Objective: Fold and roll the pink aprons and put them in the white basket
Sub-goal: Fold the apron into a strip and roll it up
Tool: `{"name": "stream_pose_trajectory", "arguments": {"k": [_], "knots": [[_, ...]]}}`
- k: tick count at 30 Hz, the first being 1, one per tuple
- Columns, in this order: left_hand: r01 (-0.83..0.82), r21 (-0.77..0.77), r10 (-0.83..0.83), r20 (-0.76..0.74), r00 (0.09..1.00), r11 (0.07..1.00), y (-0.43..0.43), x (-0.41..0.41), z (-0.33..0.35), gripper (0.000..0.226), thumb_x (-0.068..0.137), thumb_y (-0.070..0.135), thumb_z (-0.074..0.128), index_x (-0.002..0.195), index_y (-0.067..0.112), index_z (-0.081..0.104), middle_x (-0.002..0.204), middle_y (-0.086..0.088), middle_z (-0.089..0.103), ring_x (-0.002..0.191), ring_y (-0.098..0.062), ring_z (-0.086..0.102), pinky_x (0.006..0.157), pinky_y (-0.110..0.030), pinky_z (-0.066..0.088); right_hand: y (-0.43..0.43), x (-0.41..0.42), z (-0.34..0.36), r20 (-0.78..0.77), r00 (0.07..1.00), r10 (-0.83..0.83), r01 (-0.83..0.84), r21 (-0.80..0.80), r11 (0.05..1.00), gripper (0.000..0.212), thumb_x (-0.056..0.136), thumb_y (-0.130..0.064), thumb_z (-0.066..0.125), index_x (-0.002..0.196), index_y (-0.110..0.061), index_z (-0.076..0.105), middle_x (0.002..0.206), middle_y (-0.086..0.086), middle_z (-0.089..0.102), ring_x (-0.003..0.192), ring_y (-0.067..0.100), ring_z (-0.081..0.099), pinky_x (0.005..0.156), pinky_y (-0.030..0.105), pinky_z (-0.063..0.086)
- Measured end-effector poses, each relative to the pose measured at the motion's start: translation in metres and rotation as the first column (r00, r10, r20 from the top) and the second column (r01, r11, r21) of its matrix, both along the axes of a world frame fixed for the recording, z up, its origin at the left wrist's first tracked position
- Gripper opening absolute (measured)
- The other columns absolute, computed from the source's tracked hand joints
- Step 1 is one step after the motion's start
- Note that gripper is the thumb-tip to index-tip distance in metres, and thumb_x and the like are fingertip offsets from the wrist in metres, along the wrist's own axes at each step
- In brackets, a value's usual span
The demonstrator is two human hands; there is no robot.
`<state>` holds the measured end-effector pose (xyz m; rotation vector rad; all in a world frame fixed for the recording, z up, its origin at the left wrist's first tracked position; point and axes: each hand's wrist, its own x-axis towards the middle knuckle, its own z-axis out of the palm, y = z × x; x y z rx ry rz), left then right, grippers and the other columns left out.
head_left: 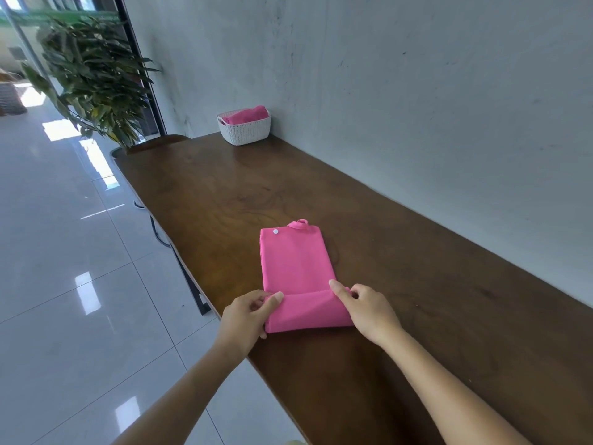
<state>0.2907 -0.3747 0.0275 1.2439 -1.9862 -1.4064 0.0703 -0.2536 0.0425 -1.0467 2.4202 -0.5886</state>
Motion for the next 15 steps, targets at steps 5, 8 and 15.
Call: {"name": "stream_pose_trajectory", "arguments": {"k": [5, 8, 15], "knots": [[-0.026, -0.306, 0.044, 0.051, 0.998, 0.952, 0.007, -0.001, 0.003, 0.035, 0.094, 0.053, 0.057, 0.123, 0.034, 0.065, 0.123, 0.016, 0.056, 0.108, -0.007, 0.056, 0.087, -0.023, 0.054, -0.016, -0.008, 0.004, 0.032, 0.999, -0.001, -0.003, 0.124, 0.992, 0.074, 0.086, -0.087, 0.025, 0.082, -0.018, 0.053, 0.084, -0.001, 0.061, 0.076, 0.018, 0.062, 0.061, 0.032, 0.044], [0.086, -0.402, -0.059, 0.078, 0.995, 0.912, 0.013, 0.004, 0.005, 0.038, 0.092, 0.058, 0.053, 0.123, 0.038, 0.062, 0.124, 0.022, 0.054, 0.109, -0.005, 0.057, 0.086, -0.02, 0.056, -0.029, -0.011, 0.01, 0.04, 0.999, 0.015, -0.024, 0.234, 0.972, 0.082, 0.085, -0.088, 0.022, 0.091, -0.015, 0.059, 0.083, 0.004, 0.065, 0.068, 0.019, 0.068, 0.063, 0.032, 0.05], [0.255, -0.541, -0.107, 0.29, 0.951, 0.801, 0.004, 0.01, -0.009, 0.066, 0.089, 0.064, 0.06, 0.146, 0.036, 0.043, 0.141, 0.019, 0.045, 0.121, -0.007, 0.052, 0.097, -0.026, 0.054, -0.048, -0.009, 0.017, -0.098, 0.995, 0.025, 0.004, 0.285, 0.959, 0.072, 0.092, -0.08, 0.029, 0.115, -0.016, 0.054, 0.099, 0.003, 0.066, 0.074, 0.016, 0.065, 0.053, 0.028, 0.042]]}}
